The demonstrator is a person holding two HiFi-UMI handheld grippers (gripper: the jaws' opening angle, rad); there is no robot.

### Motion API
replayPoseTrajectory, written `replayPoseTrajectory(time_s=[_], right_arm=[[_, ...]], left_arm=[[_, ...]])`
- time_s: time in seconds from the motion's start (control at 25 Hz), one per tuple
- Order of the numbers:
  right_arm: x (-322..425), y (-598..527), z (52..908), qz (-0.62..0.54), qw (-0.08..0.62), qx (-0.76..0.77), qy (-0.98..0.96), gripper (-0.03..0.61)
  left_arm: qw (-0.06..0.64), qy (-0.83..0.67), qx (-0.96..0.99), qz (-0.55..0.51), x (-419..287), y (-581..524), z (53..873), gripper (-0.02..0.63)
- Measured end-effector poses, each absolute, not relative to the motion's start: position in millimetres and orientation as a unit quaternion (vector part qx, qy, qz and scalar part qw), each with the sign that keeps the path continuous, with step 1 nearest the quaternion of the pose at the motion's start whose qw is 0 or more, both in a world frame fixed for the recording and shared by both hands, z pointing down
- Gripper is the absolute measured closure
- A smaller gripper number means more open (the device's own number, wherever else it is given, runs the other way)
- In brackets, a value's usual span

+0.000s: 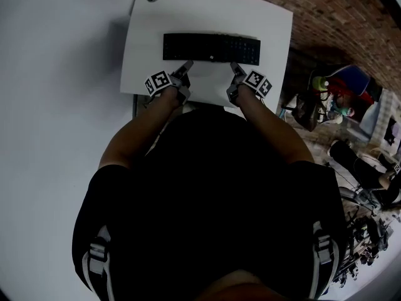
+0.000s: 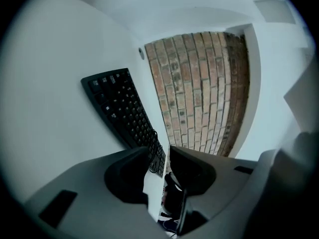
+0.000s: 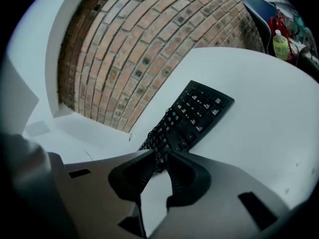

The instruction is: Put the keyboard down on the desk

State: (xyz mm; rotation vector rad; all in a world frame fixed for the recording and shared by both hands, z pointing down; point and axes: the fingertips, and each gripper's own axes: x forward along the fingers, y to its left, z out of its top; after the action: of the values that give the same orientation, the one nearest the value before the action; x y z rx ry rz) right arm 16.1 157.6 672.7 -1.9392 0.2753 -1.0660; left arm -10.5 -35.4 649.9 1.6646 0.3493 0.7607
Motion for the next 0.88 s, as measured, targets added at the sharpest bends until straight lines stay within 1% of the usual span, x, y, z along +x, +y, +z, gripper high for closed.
replayPoseTrajectory(time_s=[0.2,0.48,0.6,0.72,0.88], right_arm=[[25.5,161.4,648.6,-0.392,0.403,-0.816,0.138,0.5],[24.7,169.4,625.0,-0.352,0.353,-0.851,0.162,0.515],[24.4,170.3,614.3,-0.336,0.328,-0.865,0.175,0.52],[24.5,167.8,603.1,-0.321,0.302,-0.877,0.192,0.523],[23.5,163.5,590.2,-0.302,0.285,-0.886,0.204,0.523]], left_arm=[[0.516,0.18,0.775,0.316,-9.7,-37.8,624.7,0.506],[0.432,0.198,0.834,0.28,-11.9,-51.7,593.5,0.552],[0.41,0.205,0.848,0.267,-13.8,-55.9,584.0,0.561],[0.402,0.215,0.851,0.26,-16.1,-56.4,582.1,0.566],[0.384,0.222,0.862,0.247,-17.9,-60.7,573.2,0.572]])
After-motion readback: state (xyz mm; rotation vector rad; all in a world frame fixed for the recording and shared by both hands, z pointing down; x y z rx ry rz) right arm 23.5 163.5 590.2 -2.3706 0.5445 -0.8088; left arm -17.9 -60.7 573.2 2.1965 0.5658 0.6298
